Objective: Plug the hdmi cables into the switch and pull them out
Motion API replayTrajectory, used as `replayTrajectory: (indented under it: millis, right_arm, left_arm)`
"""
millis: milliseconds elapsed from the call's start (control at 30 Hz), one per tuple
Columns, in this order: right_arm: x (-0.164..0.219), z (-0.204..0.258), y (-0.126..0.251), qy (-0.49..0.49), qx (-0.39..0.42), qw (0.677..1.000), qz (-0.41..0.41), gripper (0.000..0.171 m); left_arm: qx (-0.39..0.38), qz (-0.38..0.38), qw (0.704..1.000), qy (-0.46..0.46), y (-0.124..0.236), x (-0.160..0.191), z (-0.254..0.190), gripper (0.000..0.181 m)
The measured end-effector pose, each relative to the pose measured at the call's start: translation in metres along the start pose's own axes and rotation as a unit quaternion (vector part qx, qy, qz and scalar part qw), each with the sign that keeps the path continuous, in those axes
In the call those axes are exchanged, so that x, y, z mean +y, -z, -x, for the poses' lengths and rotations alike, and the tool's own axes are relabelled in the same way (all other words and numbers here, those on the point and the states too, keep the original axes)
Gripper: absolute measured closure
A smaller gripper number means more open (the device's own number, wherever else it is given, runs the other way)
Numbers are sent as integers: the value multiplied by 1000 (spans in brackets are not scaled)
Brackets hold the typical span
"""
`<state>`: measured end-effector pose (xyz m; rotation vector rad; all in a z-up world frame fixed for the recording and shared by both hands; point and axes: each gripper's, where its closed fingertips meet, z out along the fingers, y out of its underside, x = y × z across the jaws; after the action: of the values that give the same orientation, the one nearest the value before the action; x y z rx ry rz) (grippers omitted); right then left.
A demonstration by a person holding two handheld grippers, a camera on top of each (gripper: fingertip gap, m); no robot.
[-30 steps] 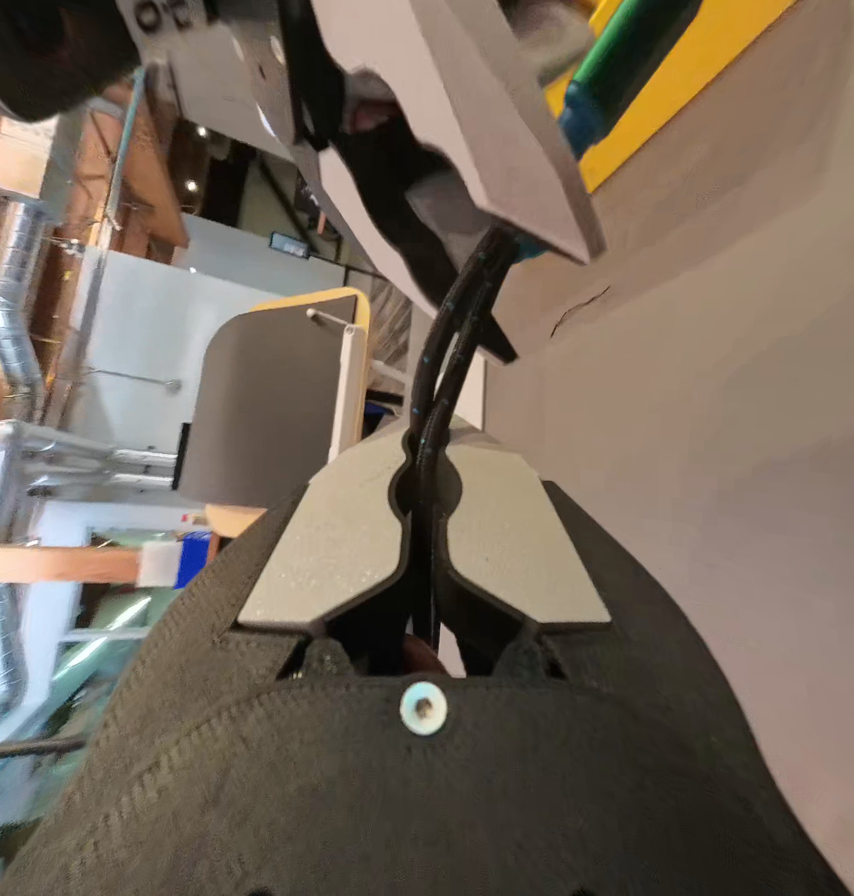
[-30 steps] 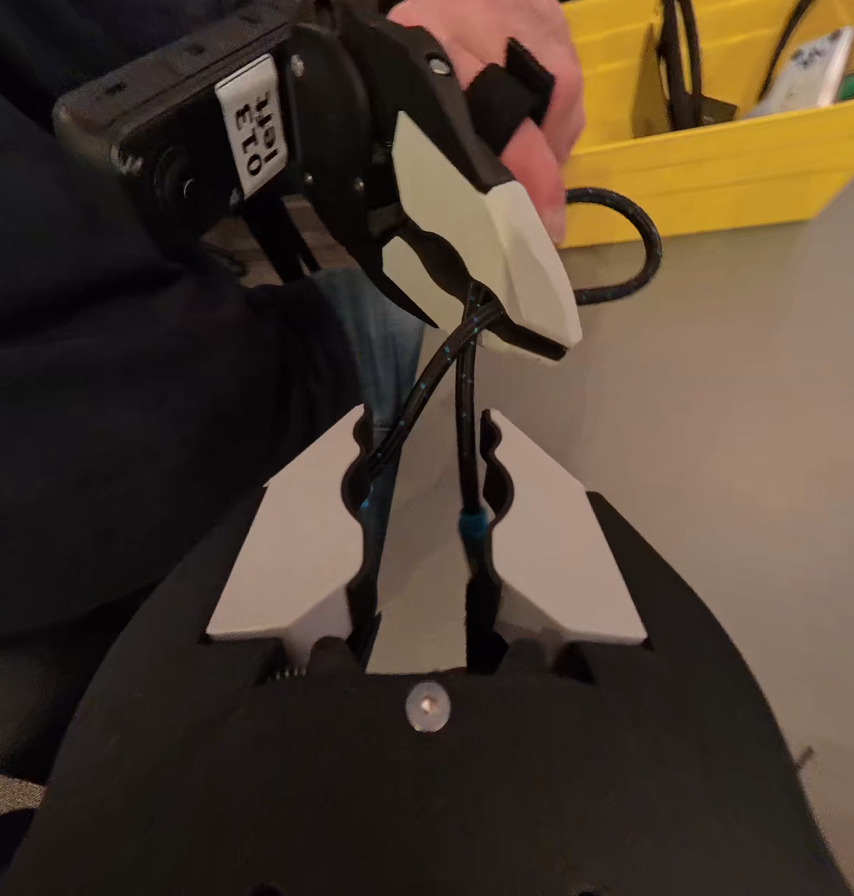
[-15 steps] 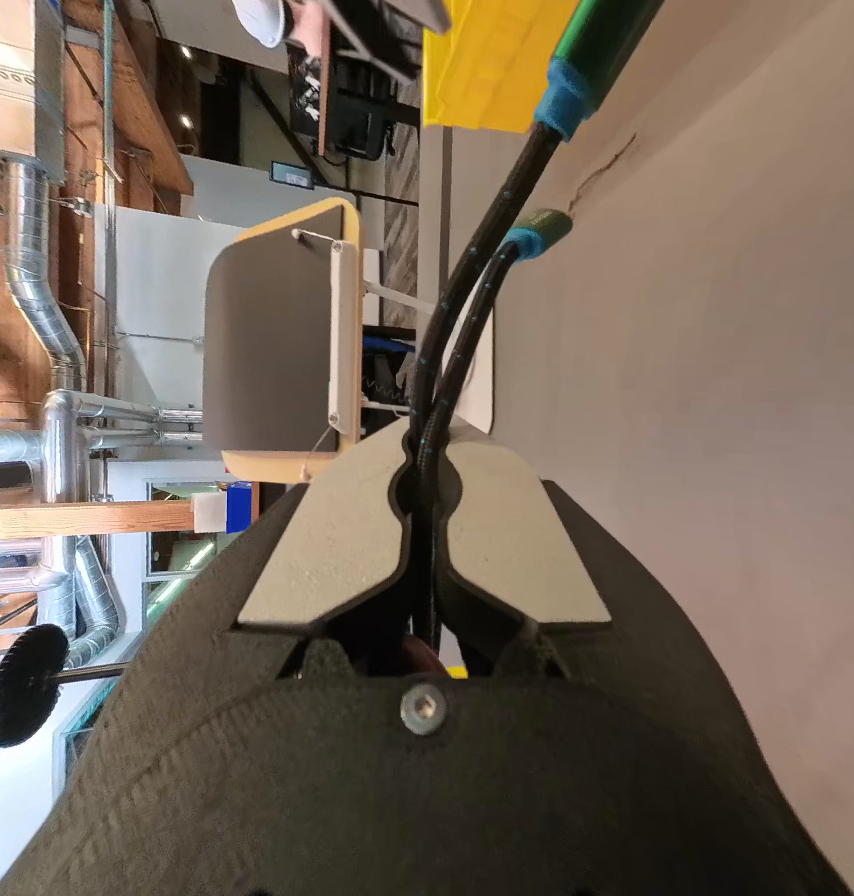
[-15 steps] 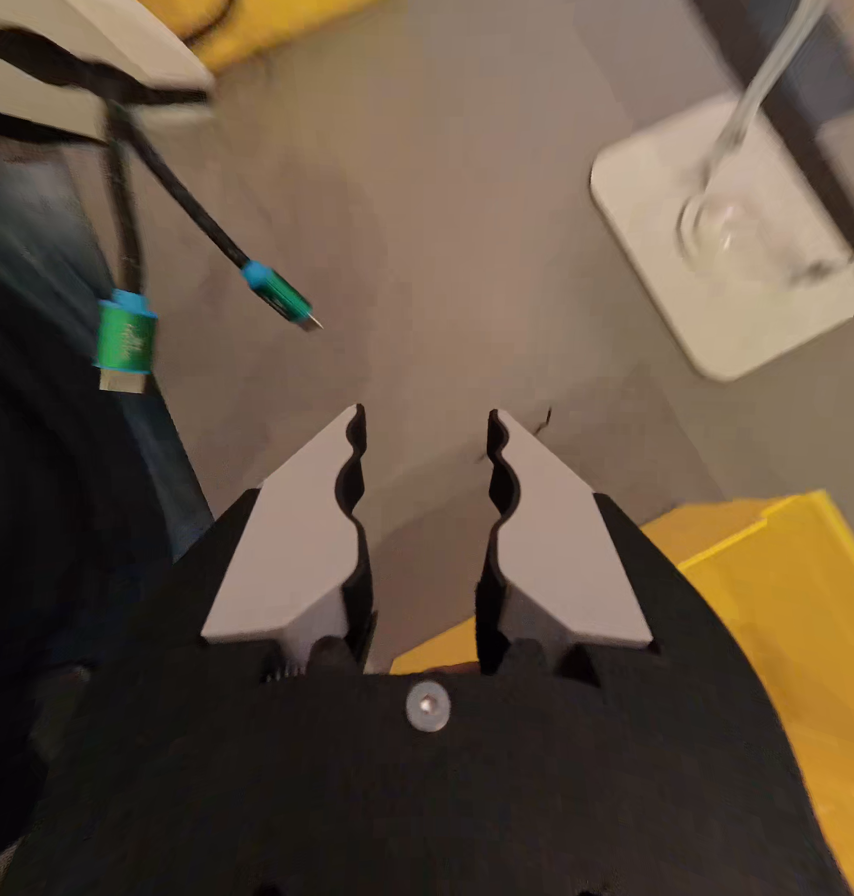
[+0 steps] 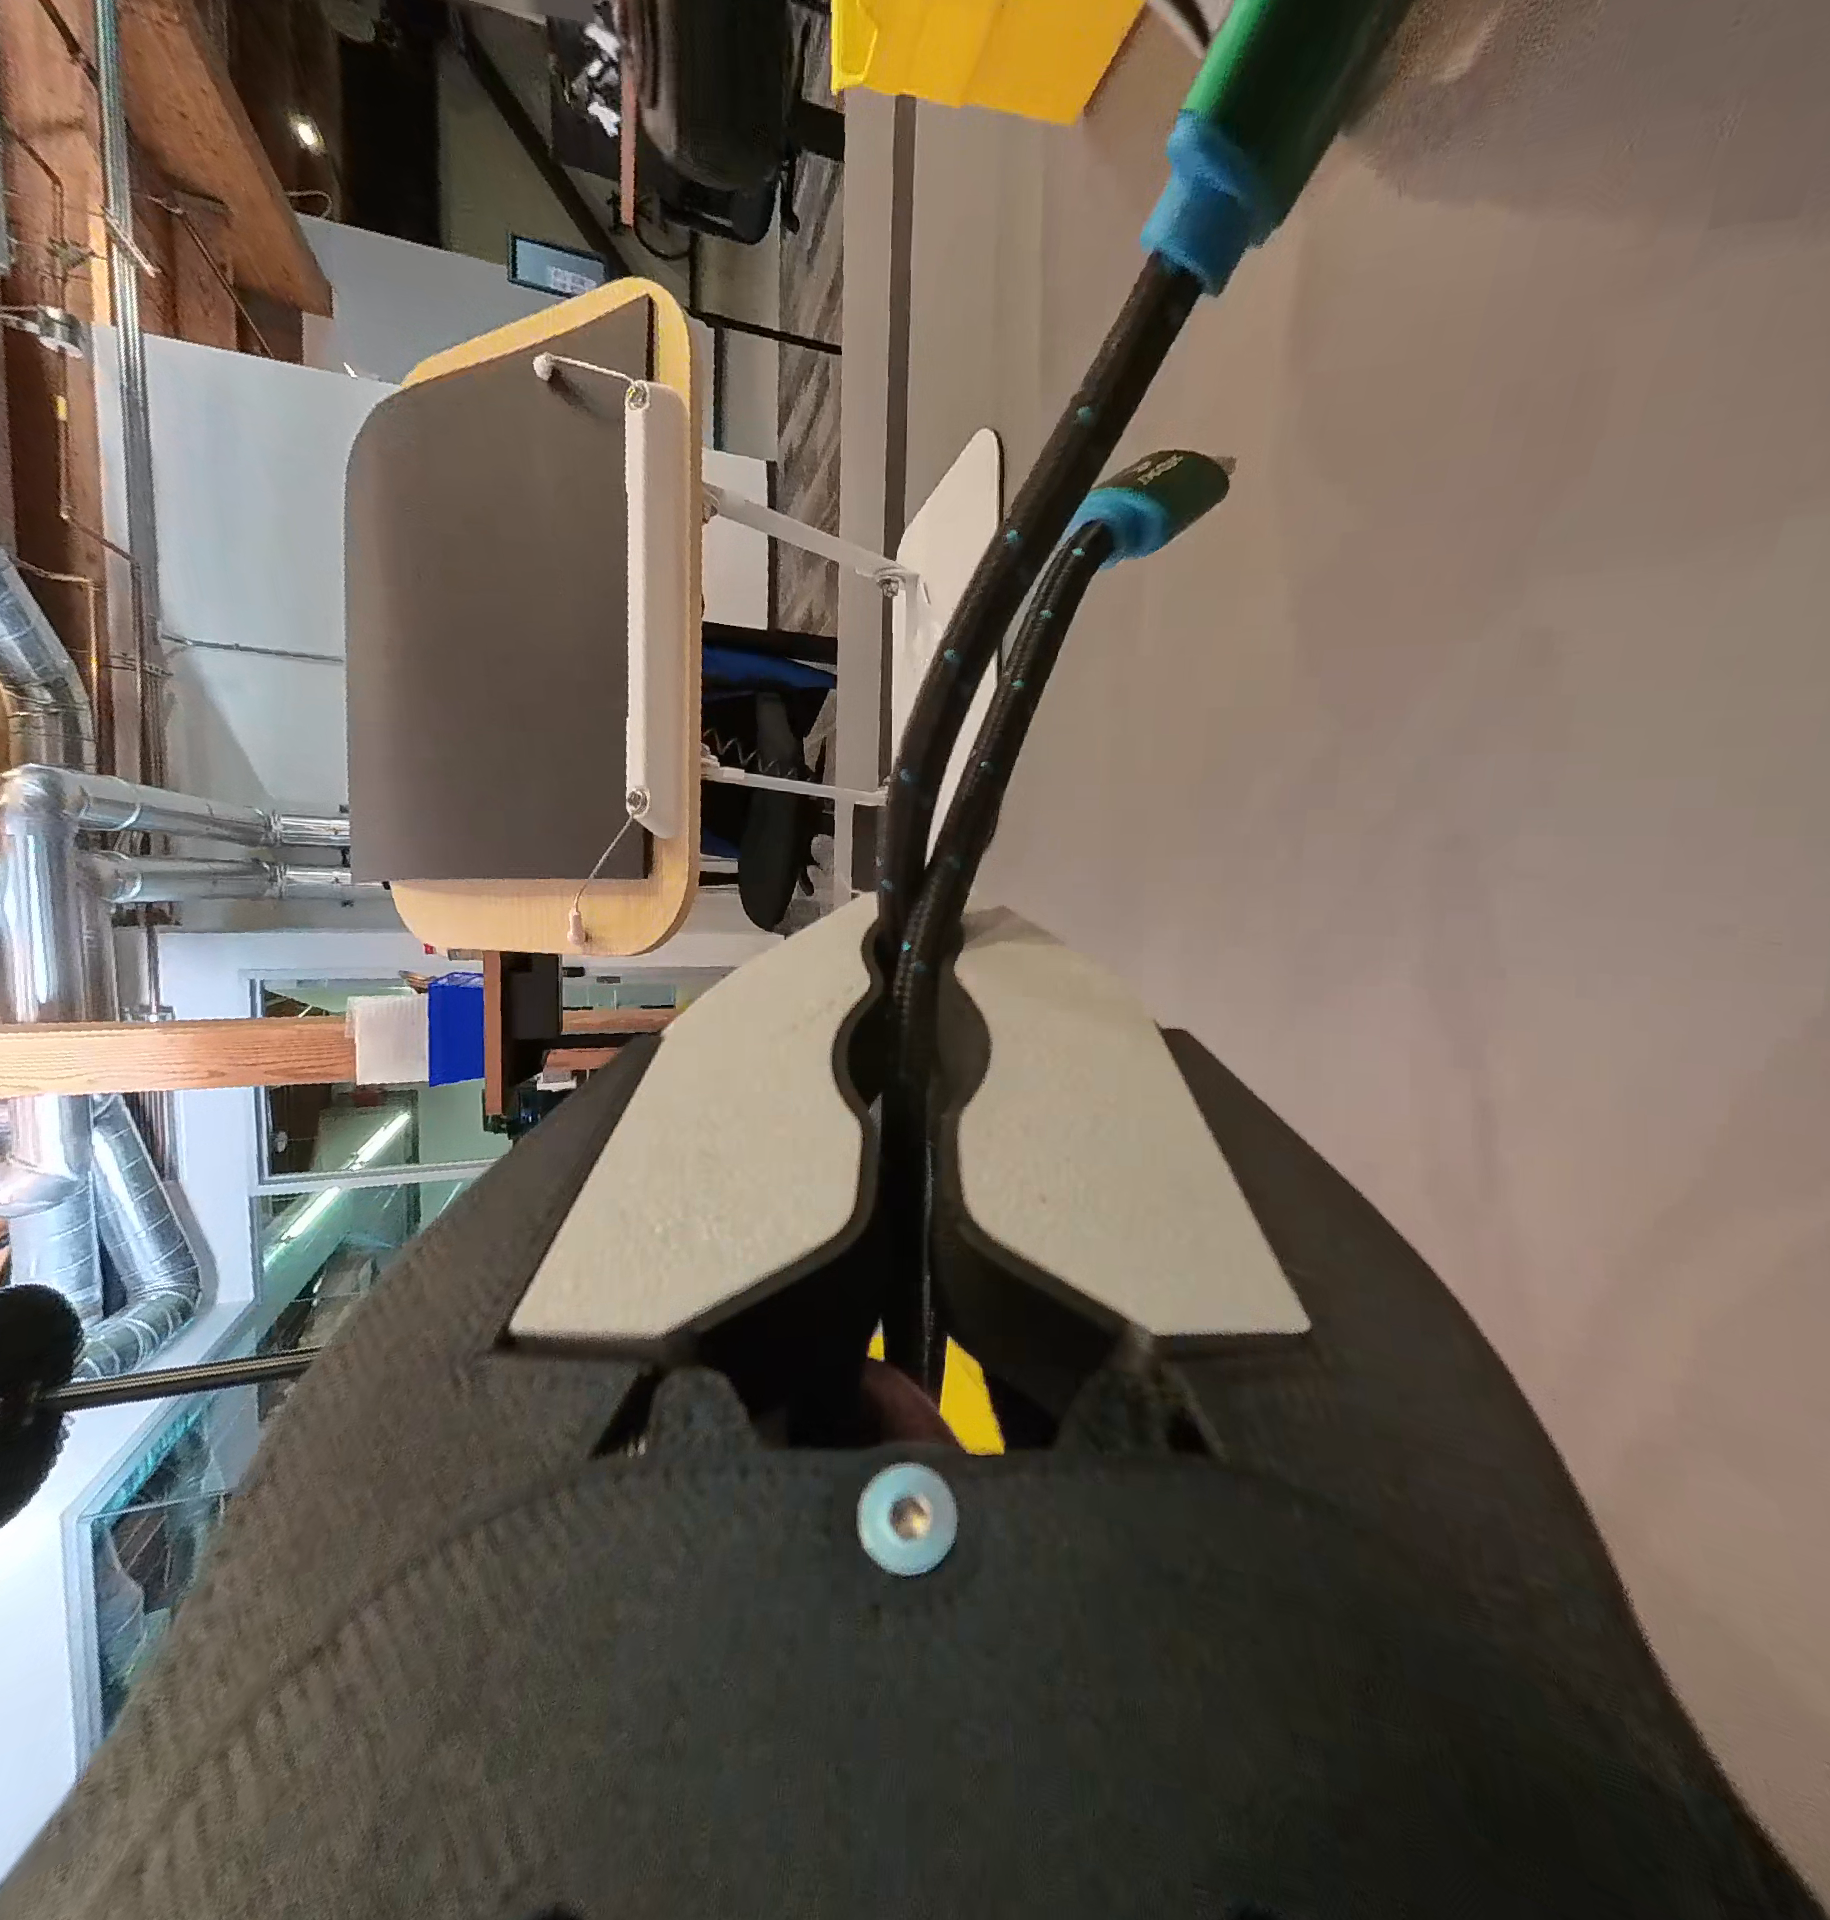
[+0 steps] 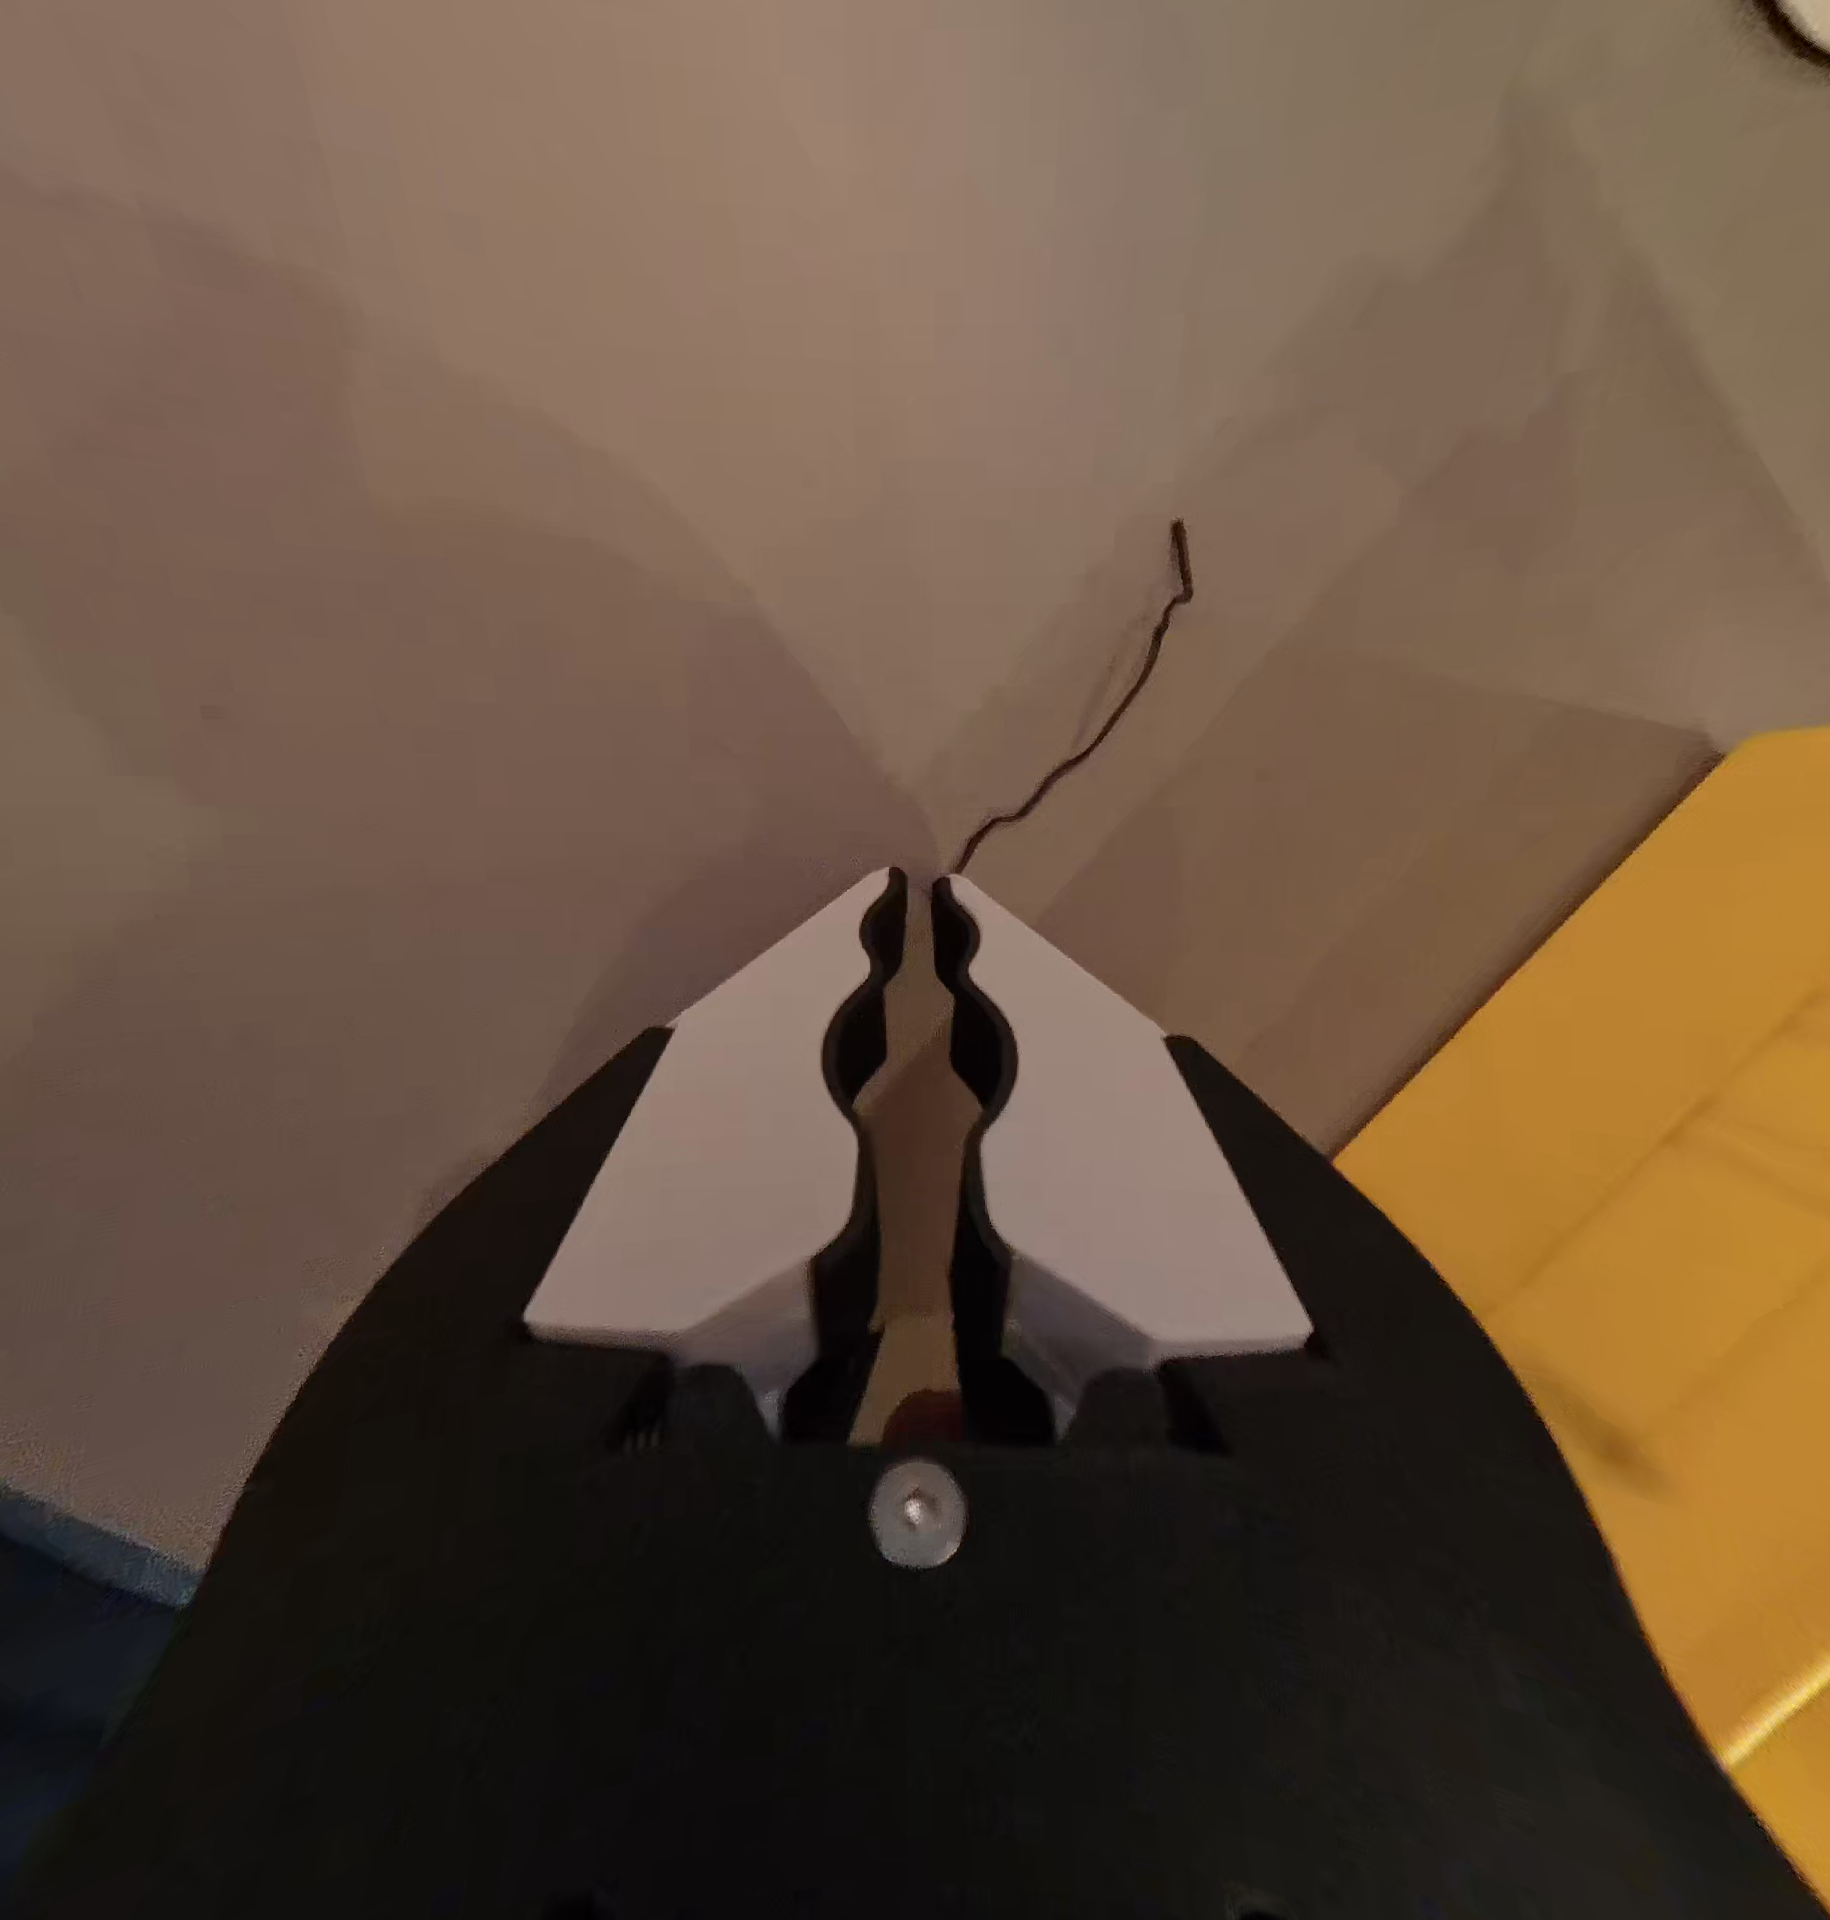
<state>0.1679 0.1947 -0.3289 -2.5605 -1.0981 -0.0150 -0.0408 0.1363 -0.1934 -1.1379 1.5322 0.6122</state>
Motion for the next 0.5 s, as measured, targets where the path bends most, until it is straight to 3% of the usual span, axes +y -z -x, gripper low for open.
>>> replayTrajectory:
  millis: [267,500]
  right_arm:
    - [-14,-1,-3,19,-15,999,-28,171]
    - [-34,2,30,38,-27,996,-74,171]
  left_arm:
    - [9,-9,1000,4,-2,-1,-4,180]
    - [18,-12,1000,6,-1,1,-4,180]
